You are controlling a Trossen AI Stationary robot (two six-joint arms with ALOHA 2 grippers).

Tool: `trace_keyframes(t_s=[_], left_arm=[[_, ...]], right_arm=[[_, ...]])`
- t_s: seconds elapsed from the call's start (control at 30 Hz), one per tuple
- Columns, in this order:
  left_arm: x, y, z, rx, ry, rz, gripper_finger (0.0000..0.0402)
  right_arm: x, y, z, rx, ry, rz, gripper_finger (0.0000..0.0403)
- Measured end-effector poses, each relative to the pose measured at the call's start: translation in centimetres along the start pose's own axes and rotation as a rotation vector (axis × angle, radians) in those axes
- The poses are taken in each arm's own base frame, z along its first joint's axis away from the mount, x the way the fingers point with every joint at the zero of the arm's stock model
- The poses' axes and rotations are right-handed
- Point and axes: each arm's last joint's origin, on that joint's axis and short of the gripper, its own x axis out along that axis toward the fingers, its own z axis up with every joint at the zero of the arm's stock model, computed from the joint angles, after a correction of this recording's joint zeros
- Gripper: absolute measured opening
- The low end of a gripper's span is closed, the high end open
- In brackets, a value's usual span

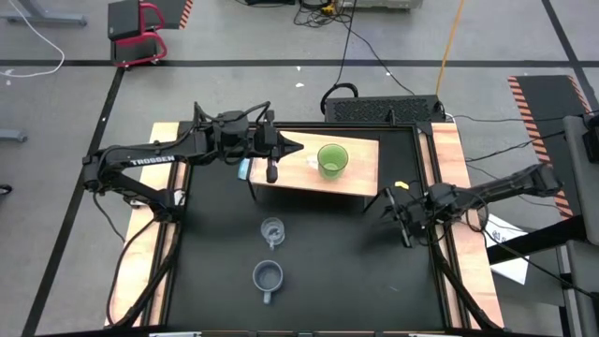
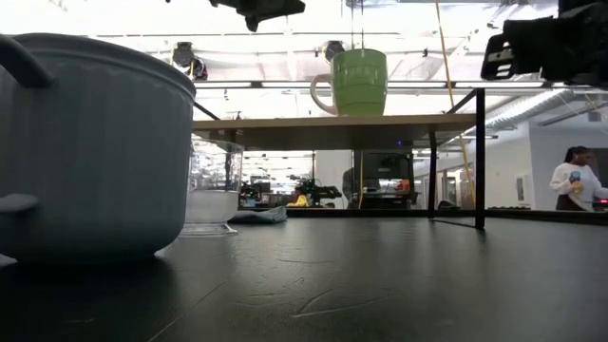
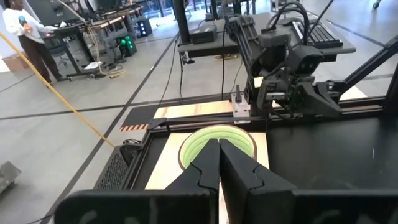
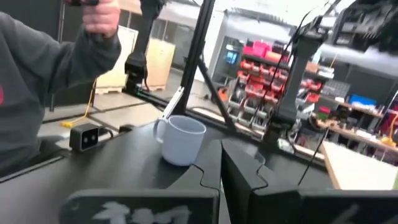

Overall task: Stack small to large cups/mugs on shelf
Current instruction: Put the green cup on the shelf

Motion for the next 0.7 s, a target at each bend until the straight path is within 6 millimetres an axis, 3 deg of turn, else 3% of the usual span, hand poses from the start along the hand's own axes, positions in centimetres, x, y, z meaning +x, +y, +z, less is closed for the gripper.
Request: trace_keyframes(t_s=[0.37,0.53,0.7], left_arm=[[-0.4,1.6,-0.1,-0.074,-0.009,-0.032,0.0002],[0.2,2.7,1.6,-0.1,0.018,-0.045,0.0001],[2.3,3.4,3.7,-0.08,0.085,-0.106,0.0001]], right_arm=[[-0.9,0.1,0.6,-0.028,-0.036,0.016,0.0],[-0.9,0.2,0.5,-0.023,-0.025,0.019,0.0],[-0.9,0.2,0.3,-0.022,-0.013,0.022,0.0]])
